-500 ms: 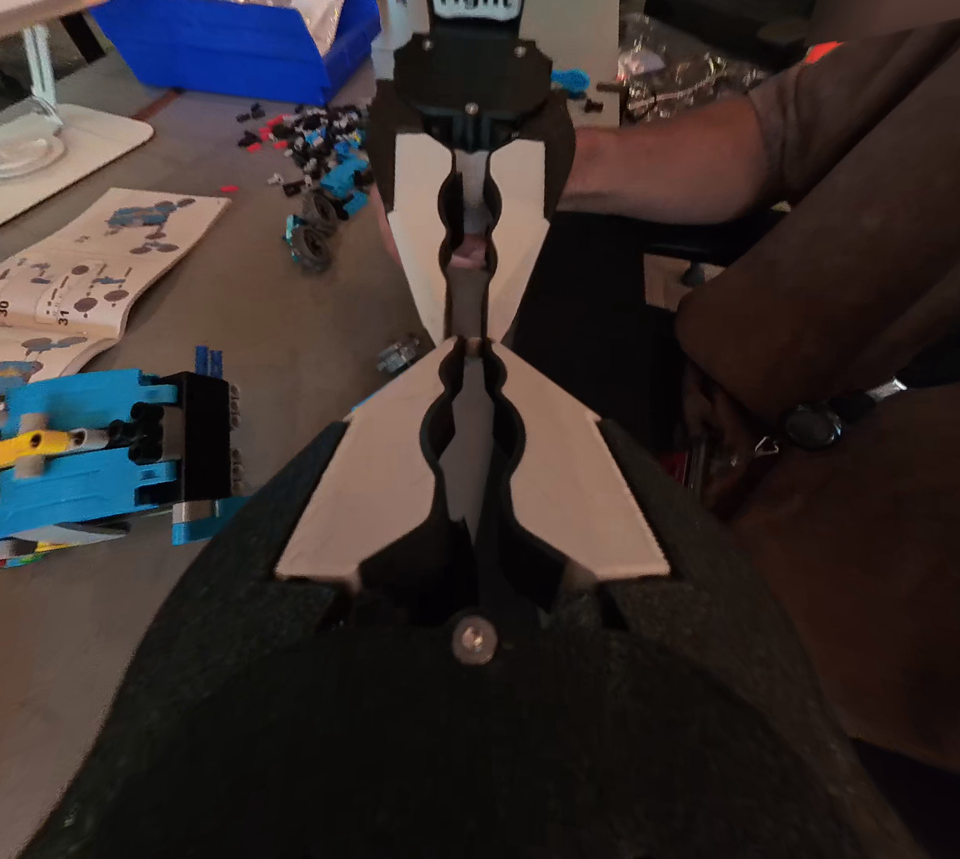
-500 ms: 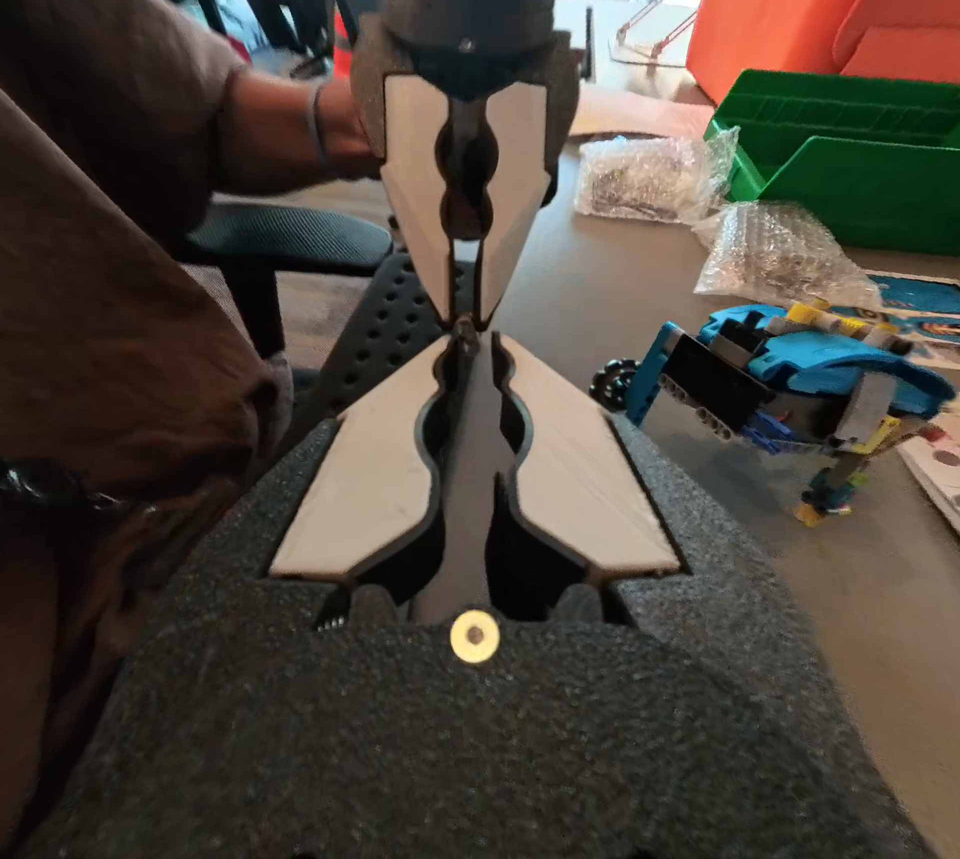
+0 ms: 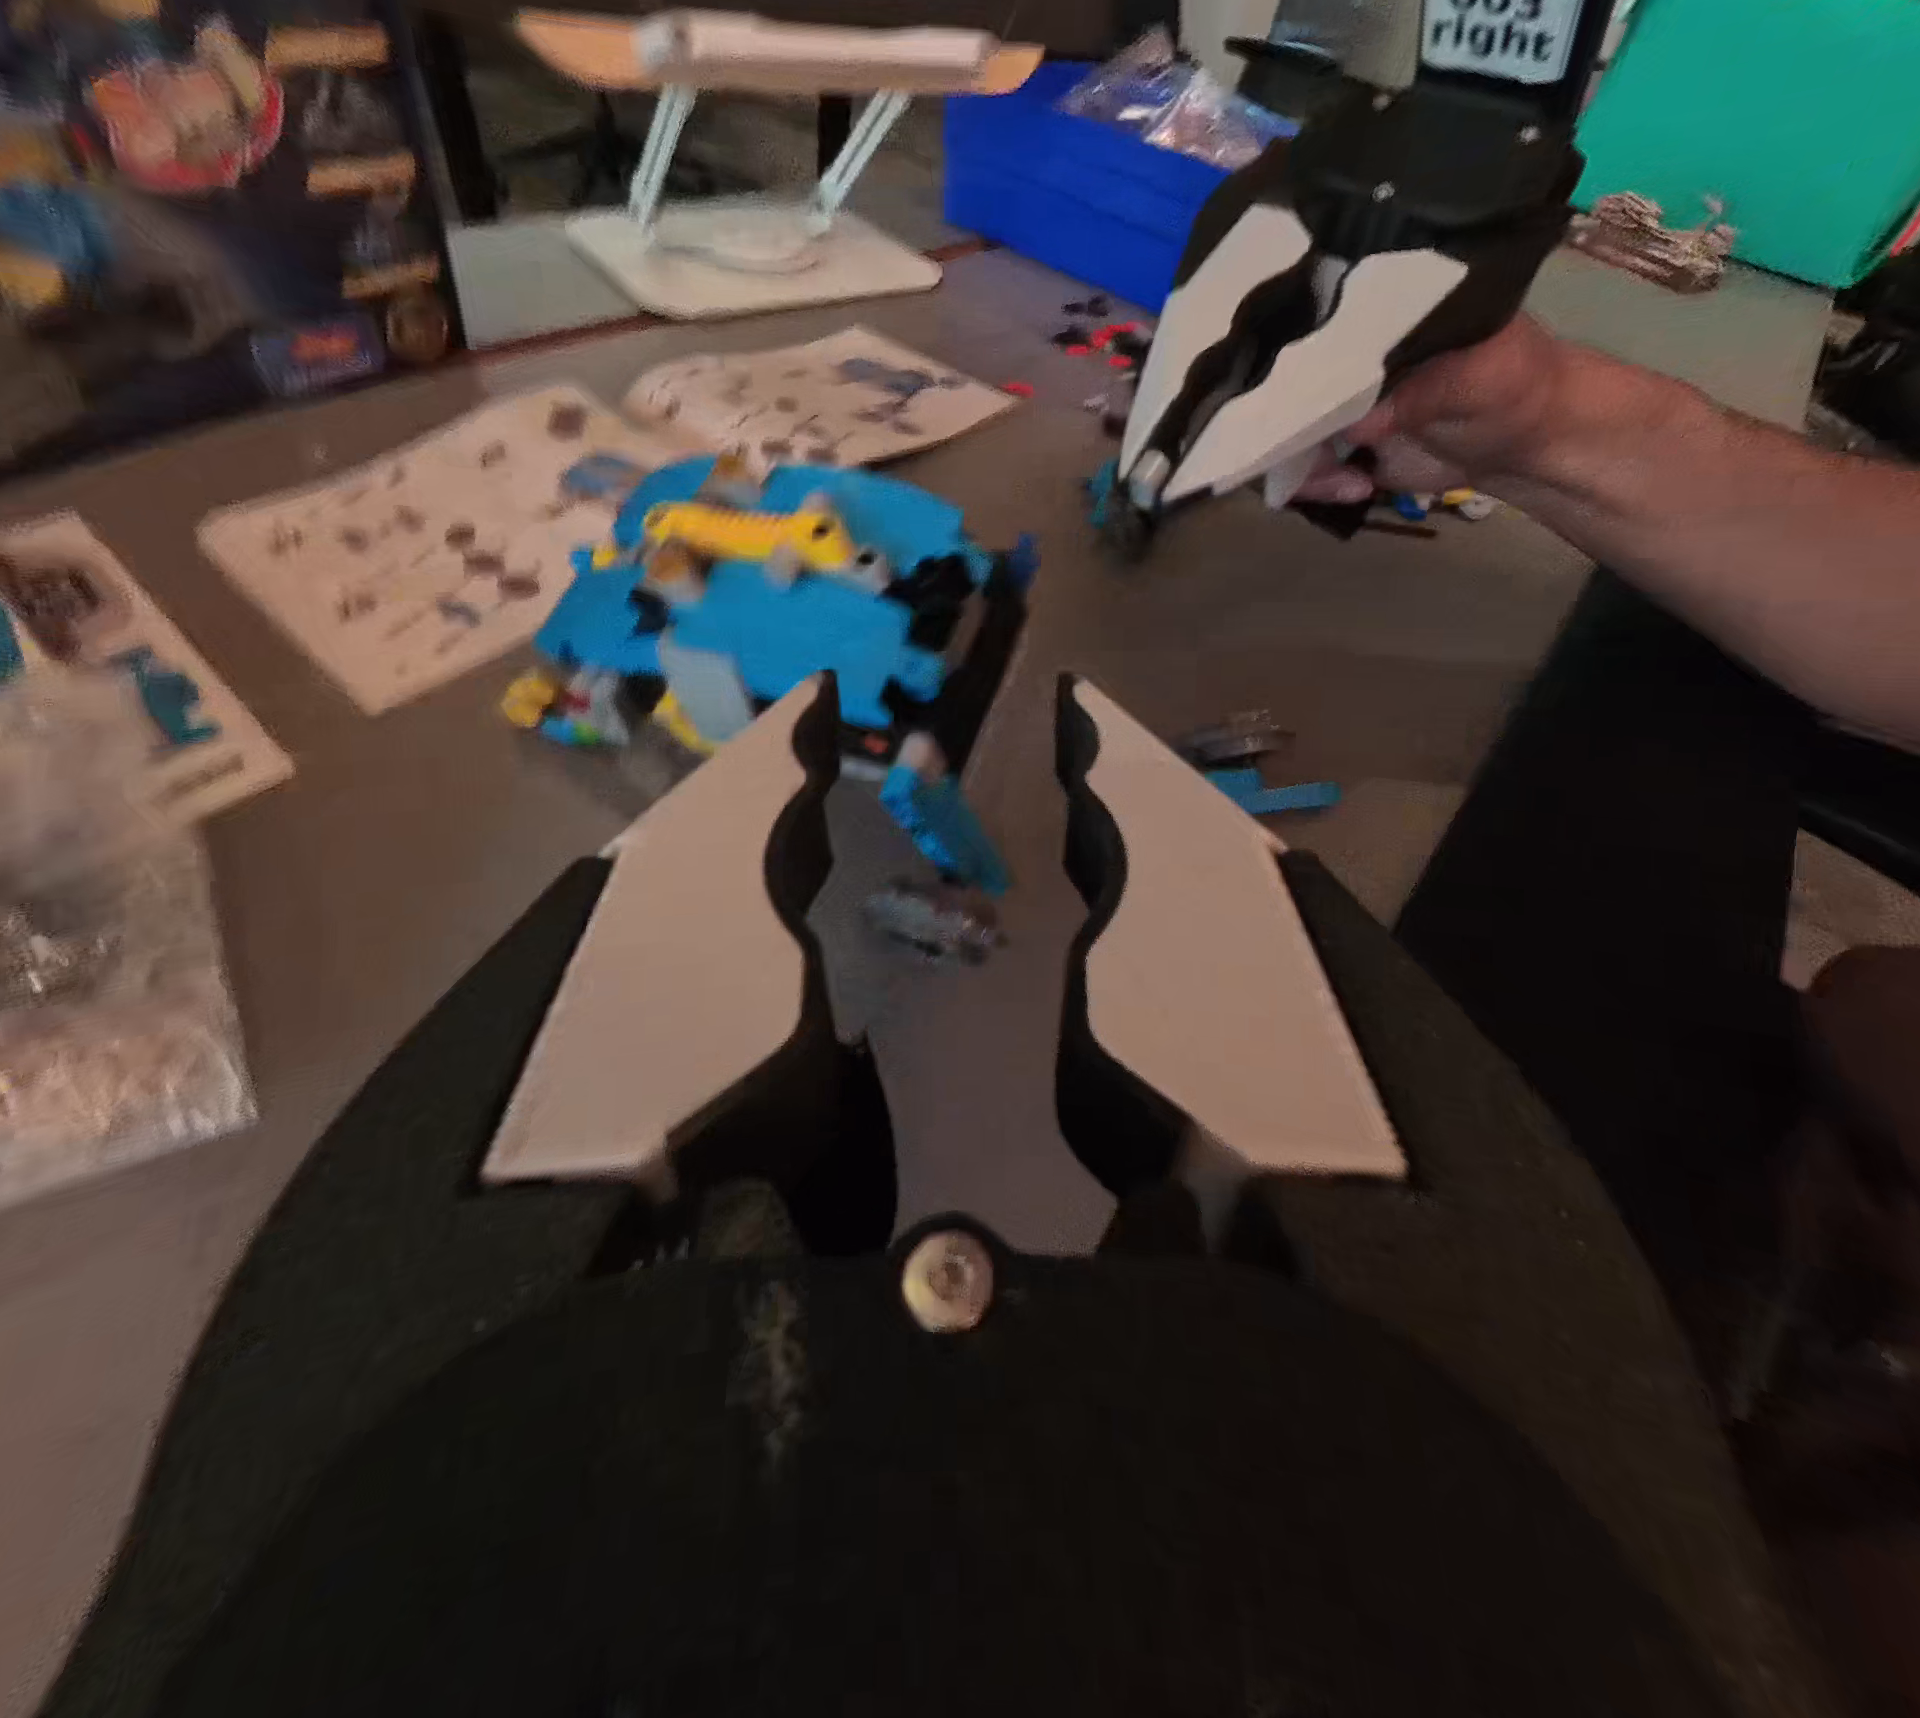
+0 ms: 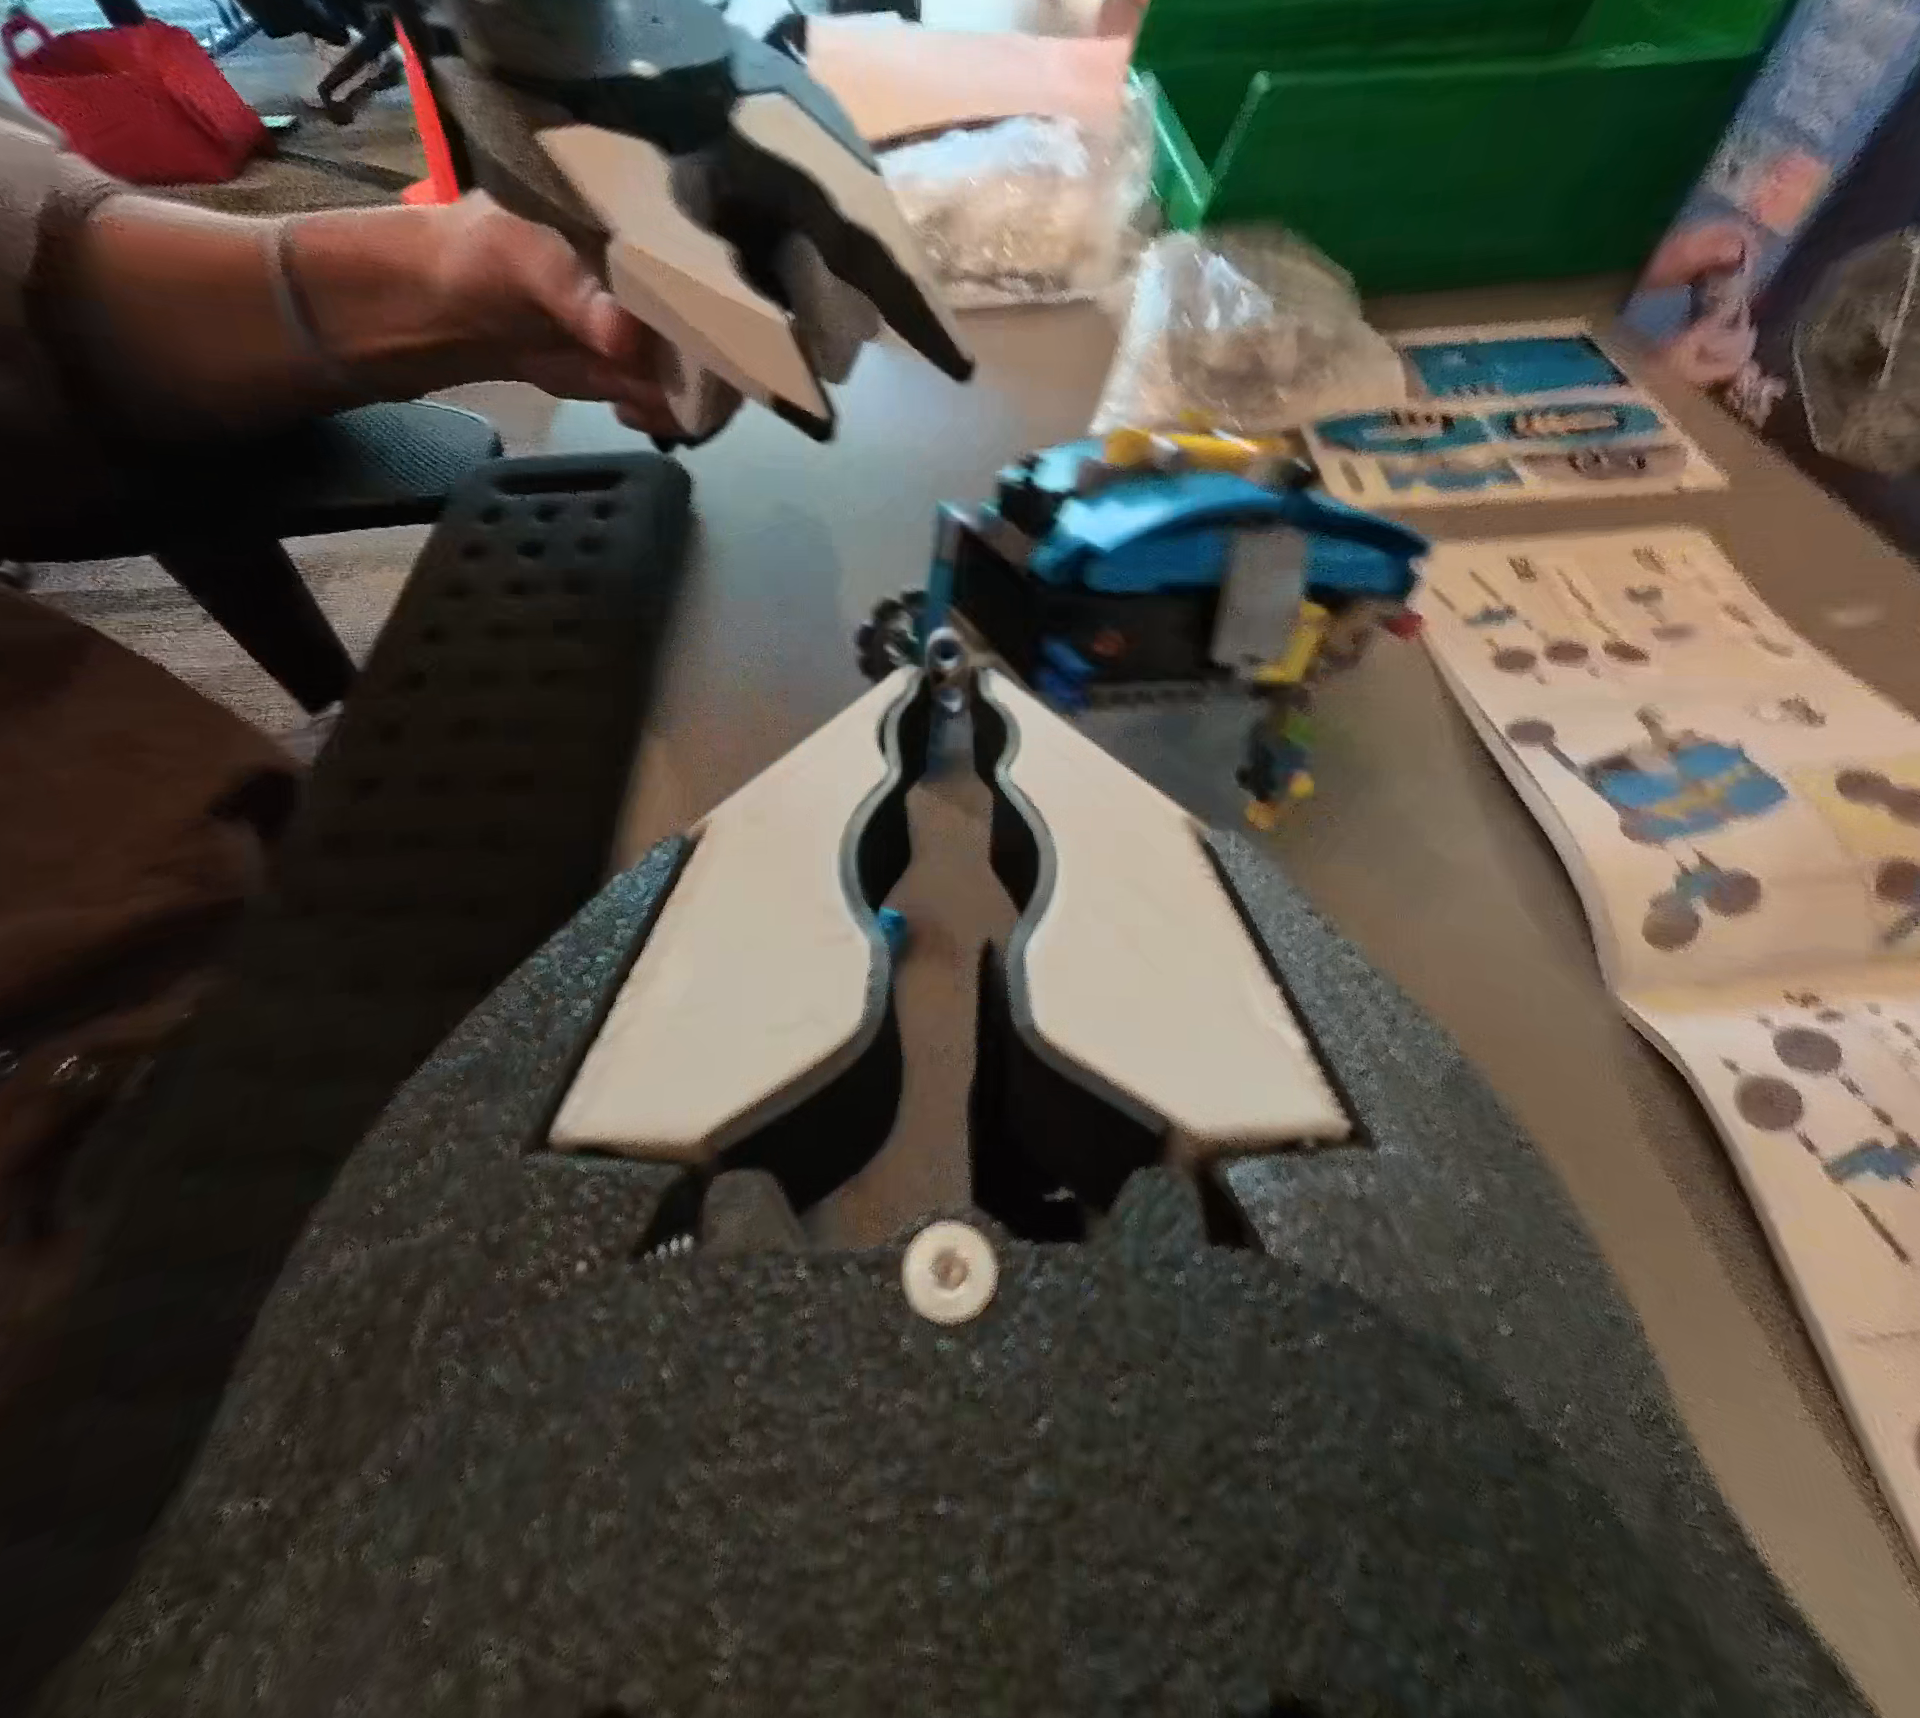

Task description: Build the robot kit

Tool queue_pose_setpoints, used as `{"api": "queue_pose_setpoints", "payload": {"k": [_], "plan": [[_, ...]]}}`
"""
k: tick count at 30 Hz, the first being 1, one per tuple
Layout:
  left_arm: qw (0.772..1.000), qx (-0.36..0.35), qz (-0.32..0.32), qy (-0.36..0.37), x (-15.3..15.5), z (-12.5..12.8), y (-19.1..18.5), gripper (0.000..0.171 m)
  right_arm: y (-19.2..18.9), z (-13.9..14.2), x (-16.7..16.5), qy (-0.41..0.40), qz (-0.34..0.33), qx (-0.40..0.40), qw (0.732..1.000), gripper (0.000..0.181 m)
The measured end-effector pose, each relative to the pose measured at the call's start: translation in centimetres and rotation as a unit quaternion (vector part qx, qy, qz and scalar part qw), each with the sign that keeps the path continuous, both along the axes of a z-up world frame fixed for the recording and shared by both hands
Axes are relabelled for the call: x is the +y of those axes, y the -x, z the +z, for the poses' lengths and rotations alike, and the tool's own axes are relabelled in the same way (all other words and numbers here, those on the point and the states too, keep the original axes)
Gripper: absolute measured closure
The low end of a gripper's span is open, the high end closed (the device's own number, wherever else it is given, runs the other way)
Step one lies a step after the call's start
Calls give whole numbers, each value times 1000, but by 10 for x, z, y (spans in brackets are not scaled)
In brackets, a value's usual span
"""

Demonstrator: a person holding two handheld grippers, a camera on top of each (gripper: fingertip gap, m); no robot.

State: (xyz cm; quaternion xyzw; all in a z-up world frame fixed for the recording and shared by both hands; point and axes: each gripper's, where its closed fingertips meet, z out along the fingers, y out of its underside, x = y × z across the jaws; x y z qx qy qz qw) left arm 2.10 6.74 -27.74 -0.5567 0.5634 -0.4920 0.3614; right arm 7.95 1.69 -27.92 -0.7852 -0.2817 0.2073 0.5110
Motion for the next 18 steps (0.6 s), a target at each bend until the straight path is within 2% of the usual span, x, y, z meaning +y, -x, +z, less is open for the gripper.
{"api": "queue_pose_setpoints", "payload": {"k": [3,6,10,18], "plan": [[997,47,-11,66,8,-27,-3,129,-19,-15,18,45,13,32,998,174],[994,88,-33,63,5,-46,-9,131,-17,-19,25,54,42,69,995,174],[993,95,-56,39,1,-51,-19,152,-11,-30,28,70,68,67,993,174],[992,86,-81,32,1,-51,-19,157,-7,-27,26,91,98,115,984,174]]}}
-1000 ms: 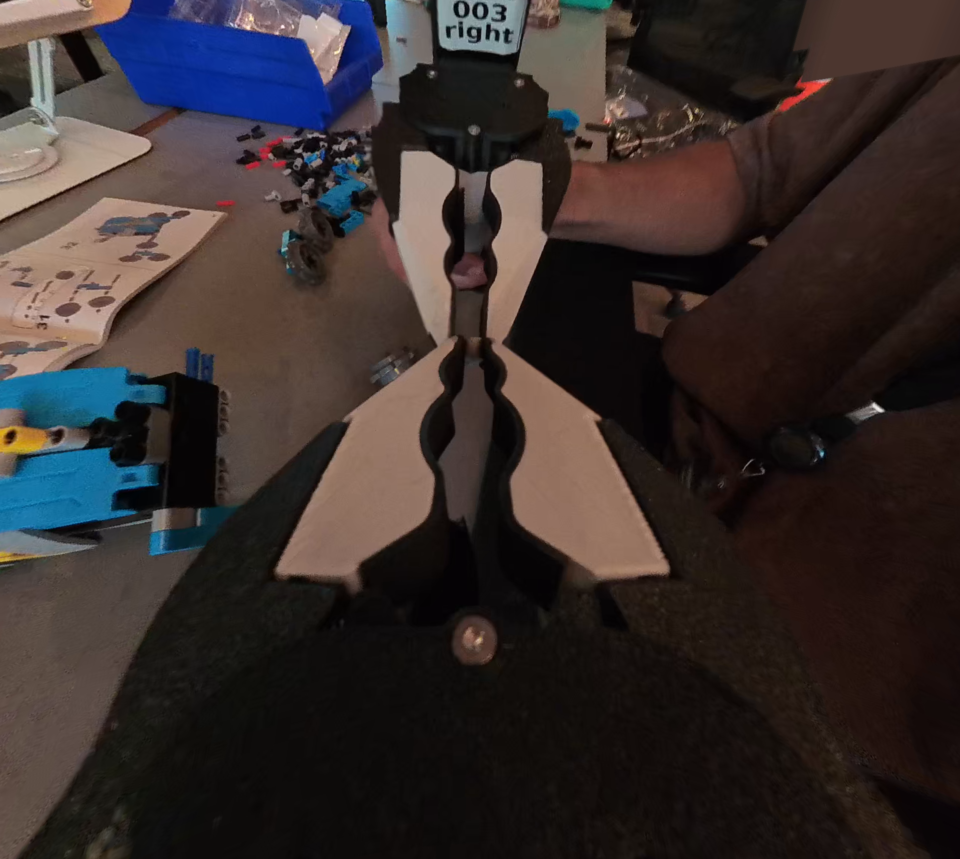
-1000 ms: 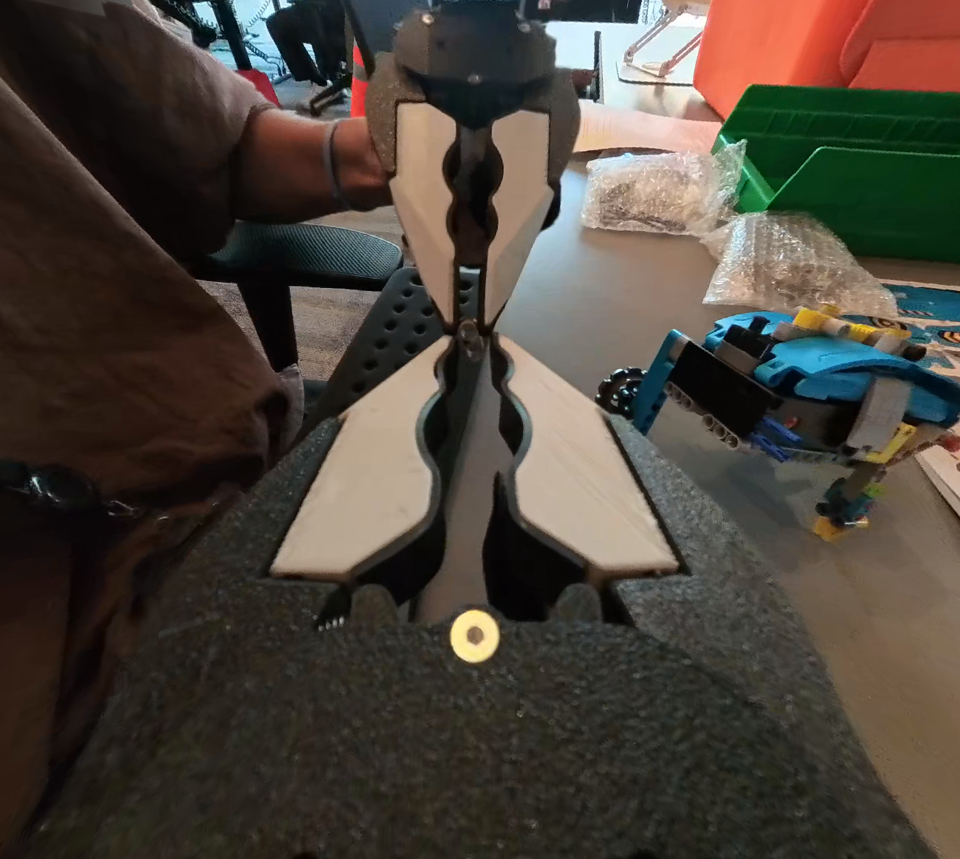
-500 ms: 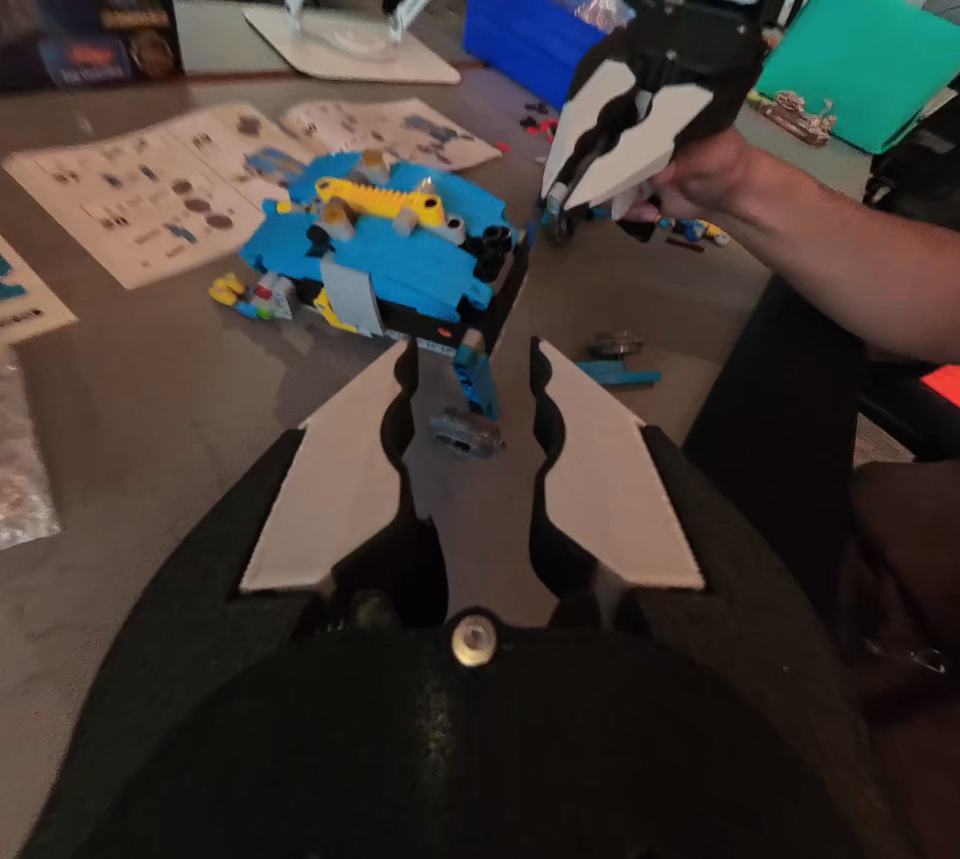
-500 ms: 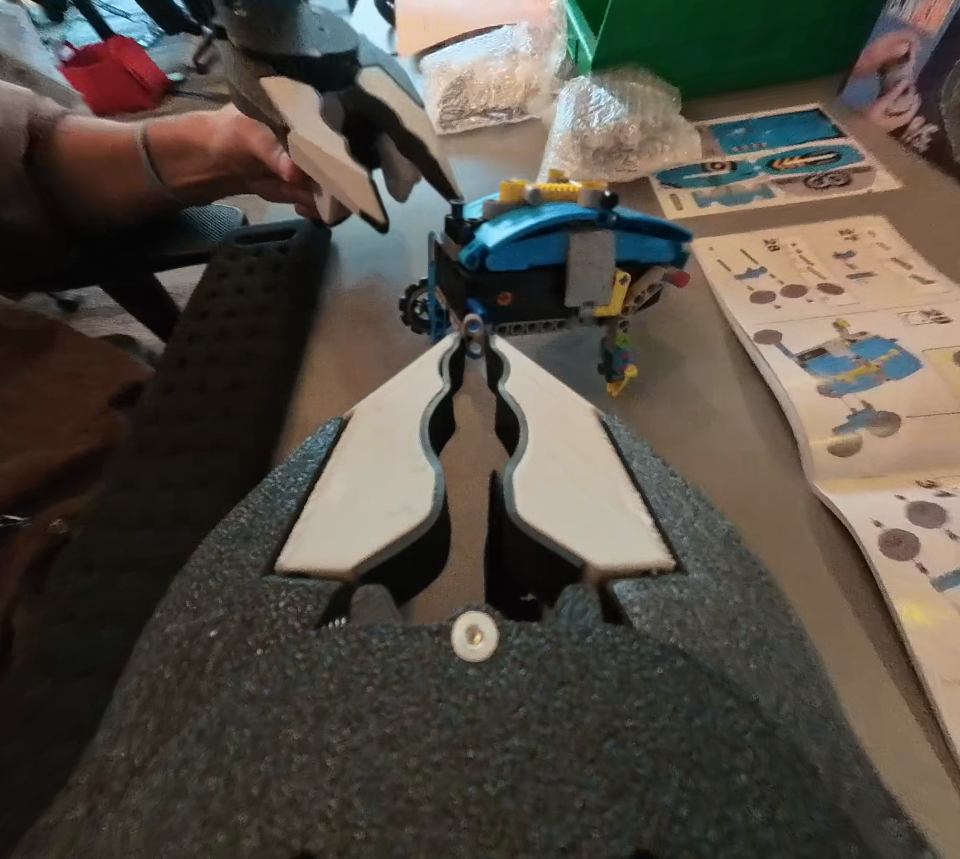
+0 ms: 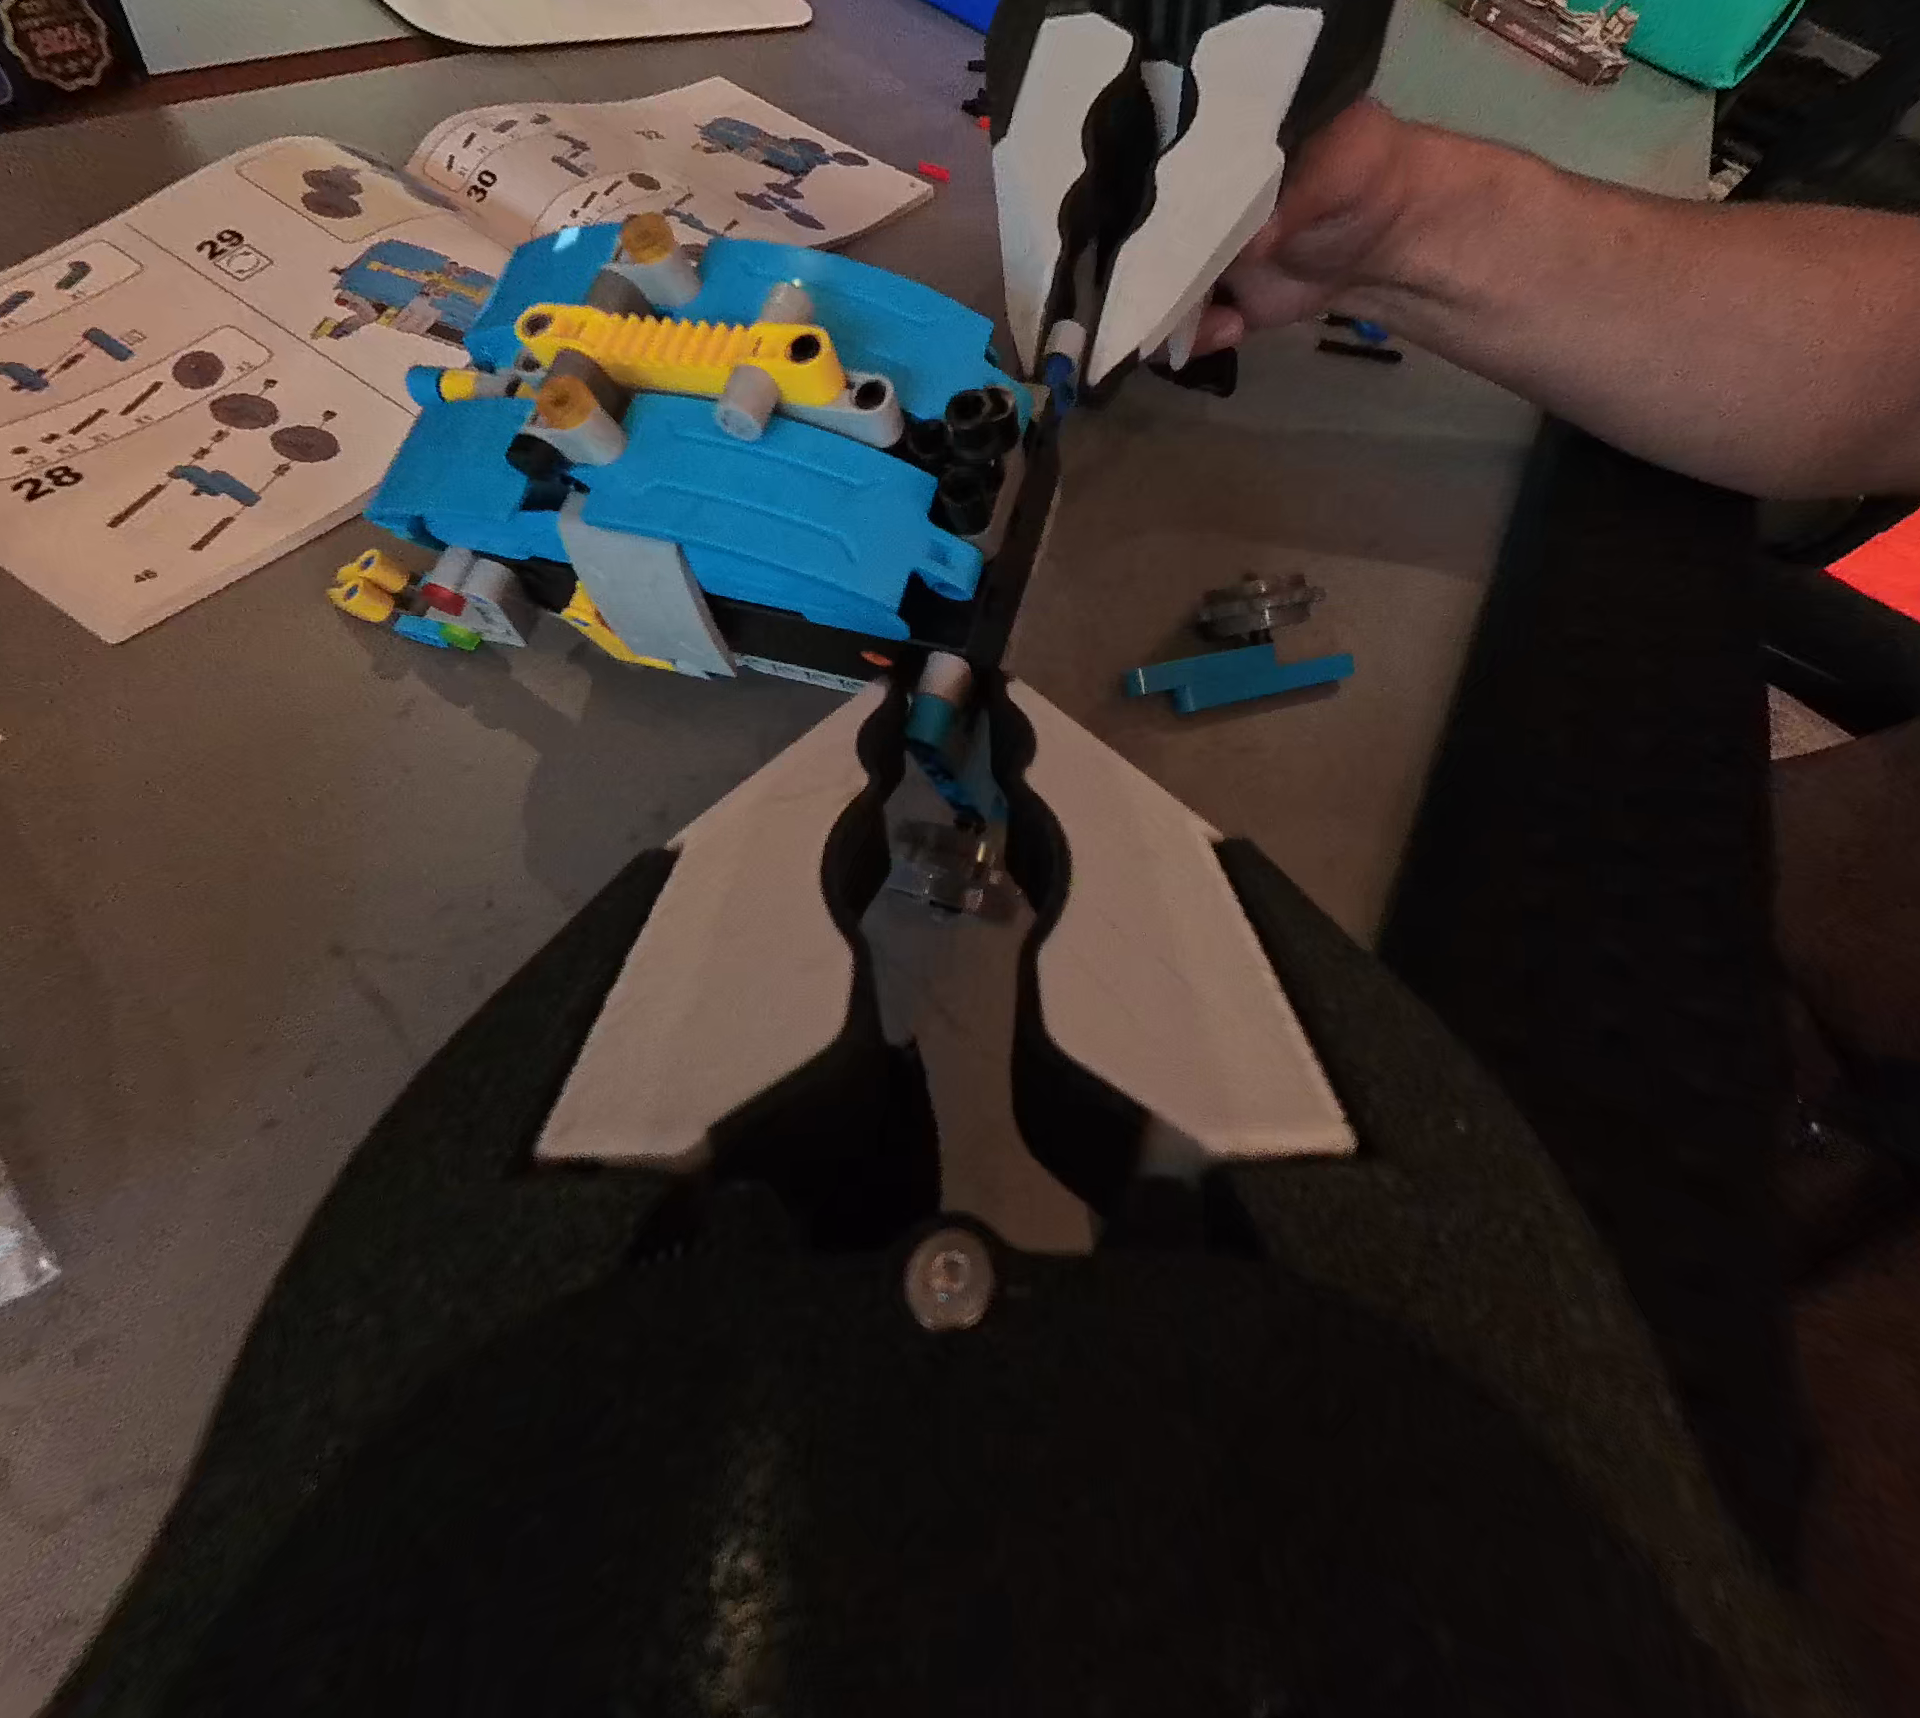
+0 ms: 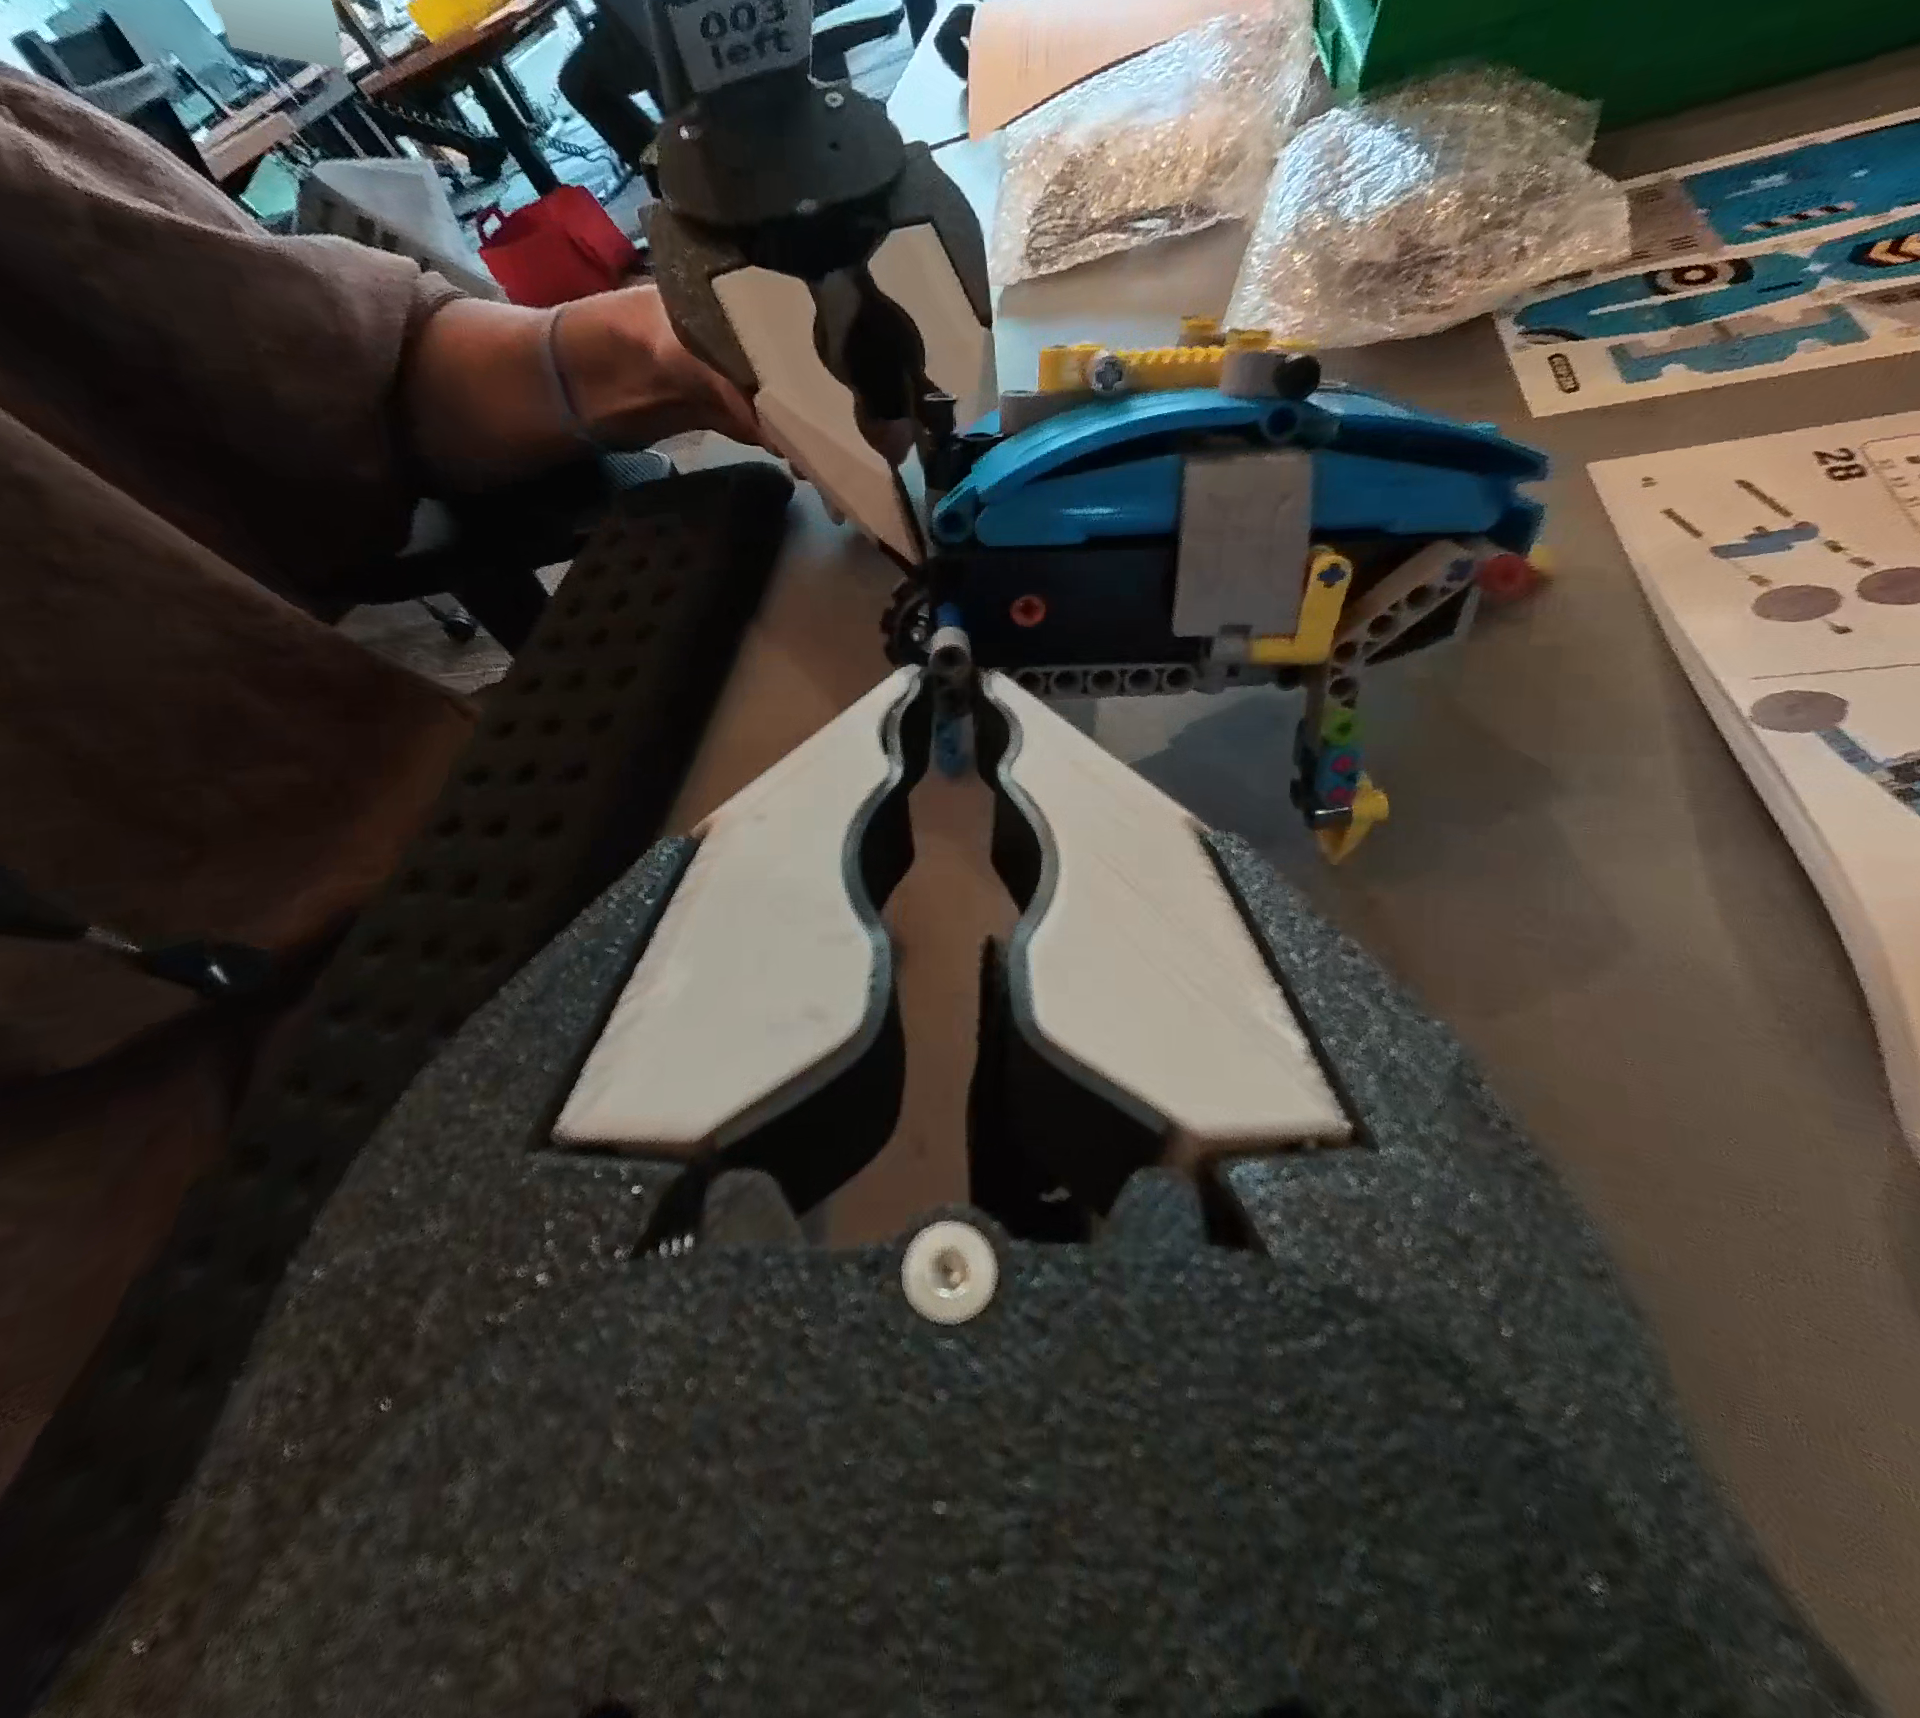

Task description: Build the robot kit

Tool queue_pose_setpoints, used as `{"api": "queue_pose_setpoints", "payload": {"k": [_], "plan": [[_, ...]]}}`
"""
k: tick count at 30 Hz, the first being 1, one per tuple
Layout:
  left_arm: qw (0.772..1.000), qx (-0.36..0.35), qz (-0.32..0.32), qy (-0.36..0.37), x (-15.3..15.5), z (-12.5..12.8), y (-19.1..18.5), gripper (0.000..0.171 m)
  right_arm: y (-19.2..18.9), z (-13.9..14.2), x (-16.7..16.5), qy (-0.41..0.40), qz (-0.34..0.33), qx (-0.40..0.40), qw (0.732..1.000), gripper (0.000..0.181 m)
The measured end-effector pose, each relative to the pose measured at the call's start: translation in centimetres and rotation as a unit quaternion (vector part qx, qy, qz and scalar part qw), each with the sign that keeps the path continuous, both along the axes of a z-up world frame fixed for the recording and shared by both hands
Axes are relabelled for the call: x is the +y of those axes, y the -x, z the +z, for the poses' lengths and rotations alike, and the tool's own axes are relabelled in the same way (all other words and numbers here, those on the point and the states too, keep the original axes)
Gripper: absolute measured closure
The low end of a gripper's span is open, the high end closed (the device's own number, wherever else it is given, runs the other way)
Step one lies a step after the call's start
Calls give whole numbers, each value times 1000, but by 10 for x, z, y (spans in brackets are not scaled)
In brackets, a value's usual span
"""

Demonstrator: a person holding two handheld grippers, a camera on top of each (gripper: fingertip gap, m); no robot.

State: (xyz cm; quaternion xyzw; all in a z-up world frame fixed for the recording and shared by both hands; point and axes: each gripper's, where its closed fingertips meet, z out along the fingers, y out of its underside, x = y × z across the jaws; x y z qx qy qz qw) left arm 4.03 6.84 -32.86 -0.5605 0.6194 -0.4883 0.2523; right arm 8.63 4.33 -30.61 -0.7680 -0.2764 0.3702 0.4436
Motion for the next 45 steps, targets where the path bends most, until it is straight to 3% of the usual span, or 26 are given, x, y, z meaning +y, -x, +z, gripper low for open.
{"api": "queue_pose_setpoints", "payload": {"k": [18,24,38,45], "plan": [[999,9,-8,-32,-4,0,-1,160,-1,-4,-4,64,62,-49,995,174],[998,16,-4,-53,-5,0,-1,160,-3,-7,-6,82,81,-146,983,174],[1000,10,-1,-15,-6,-1,-3,159,-5,0,0,56,50,-42,996,172],[1000,9,0,-9,-6,-2,-2,159,-16,1,-2,46,30,-45,997,165]]}}
